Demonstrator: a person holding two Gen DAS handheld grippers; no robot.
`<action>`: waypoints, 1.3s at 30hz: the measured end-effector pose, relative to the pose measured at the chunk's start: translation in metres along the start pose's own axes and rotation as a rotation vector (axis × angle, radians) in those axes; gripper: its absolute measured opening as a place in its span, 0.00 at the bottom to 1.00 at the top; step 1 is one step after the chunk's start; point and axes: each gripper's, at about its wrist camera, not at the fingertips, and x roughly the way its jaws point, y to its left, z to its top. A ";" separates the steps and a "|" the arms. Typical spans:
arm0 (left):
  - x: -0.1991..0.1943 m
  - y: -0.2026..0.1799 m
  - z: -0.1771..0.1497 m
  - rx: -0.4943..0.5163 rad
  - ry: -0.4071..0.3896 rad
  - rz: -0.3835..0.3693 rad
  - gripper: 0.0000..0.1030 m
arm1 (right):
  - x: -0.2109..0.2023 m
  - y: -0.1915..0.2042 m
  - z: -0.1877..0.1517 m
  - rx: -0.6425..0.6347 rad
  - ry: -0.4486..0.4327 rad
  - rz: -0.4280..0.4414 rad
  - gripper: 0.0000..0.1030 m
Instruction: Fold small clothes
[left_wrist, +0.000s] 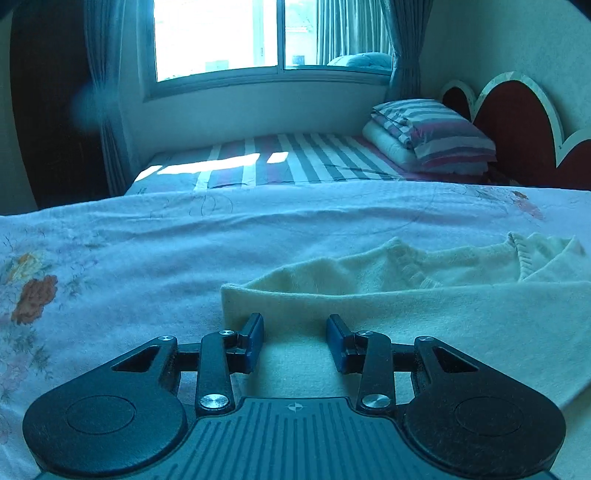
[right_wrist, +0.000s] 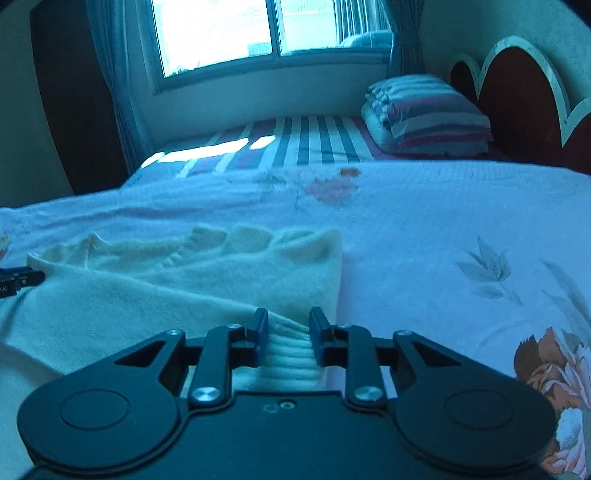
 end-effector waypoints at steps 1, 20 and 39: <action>-0.002 0.001 0.001 0.001 0.008 0.002 0.37 | -0.002 0.000 -0.001 -0.010 -0.009 0.001 0.24; -0.104 -0.010 -0.040 0.017 0.041 0.052 0.55 | -0.052 -0.010 -0.020 -0.007 0.042 0.075 0.33; -0.316 -0.010 -0.225 -0.178 0.124 -0.034 0.89 | -0.255 -0.054 -0.186 0.334 0.053 0.212 0.59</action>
